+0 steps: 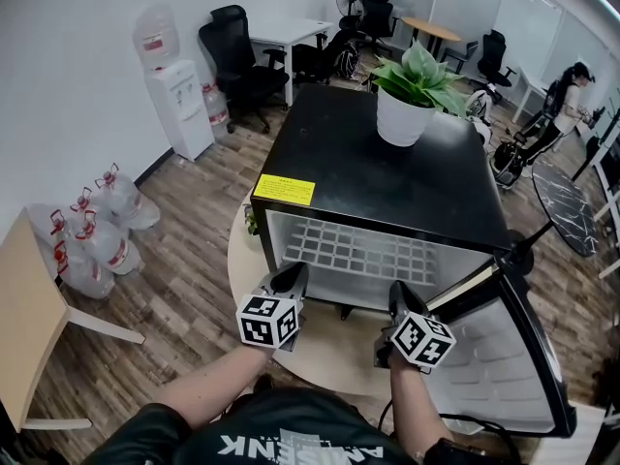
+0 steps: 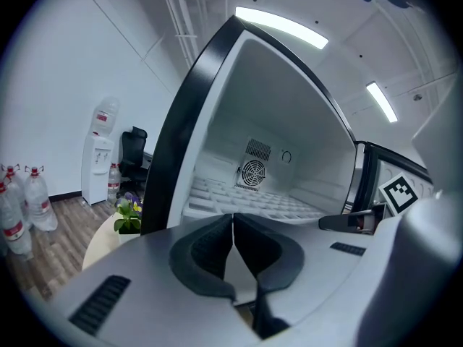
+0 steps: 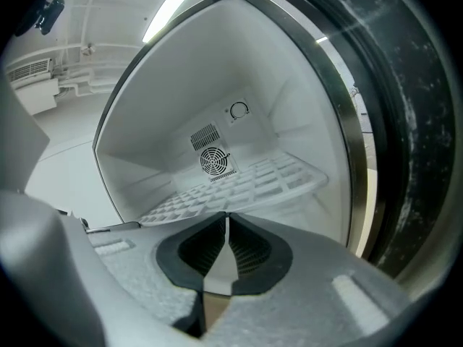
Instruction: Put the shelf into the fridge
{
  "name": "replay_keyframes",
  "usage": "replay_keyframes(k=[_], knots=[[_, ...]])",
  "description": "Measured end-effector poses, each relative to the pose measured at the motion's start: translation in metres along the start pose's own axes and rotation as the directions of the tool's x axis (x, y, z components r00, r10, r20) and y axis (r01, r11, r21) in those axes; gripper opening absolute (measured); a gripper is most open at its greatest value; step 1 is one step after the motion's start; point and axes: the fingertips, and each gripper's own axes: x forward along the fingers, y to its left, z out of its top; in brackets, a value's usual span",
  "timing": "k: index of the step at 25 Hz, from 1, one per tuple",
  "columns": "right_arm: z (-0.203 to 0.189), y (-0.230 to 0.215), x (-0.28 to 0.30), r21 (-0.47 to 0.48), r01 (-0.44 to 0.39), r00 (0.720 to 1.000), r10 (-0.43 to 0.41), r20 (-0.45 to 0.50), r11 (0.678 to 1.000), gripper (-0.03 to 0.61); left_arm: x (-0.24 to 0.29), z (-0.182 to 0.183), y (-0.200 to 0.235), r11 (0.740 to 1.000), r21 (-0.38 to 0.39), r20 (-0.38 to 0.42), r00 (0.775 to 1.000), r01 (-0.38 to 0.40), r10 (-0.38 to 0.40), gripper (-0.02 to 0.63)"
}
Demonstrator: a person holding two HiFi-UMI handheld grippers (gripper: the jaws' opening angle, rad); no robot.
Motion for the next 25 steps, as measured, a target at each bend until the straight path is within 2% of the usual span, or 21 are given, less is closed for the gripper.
replay_keyframes(k=[12,14,18,25], knots=[[0.01,-0.002,0.017,-0.001,-0.002,1.0,0.002,0.006,1.0,0.021,0.015,0.008,0.006,1.0,0.023,-0.023,1.0,-0.021,0.021,0.008],[0.01,-0.003,0.017,-0.007,-0.007,1.0,0.007,0.008,1.0,0.021,0.015,0.007,0.003,1.0,0.03,-0.03,1.0,-0.001,0.002,0.008],[0.009,-0.002,0.017,-0.024,-0.01,1.0,0.01,0.0,1.0,0.021,0.008,0.01,-0.009,0.994,0.095,-0.029,0.998,0.055,-0.053,0.008],[0.013,0.003,-0.001,-0.049,-0.006,1.0,0.007,0.019,0.999,0.021,-0.014,0.018,-0.019,0.986,0.128,-0.024,0.994,0.107,-0.105,0.008]])
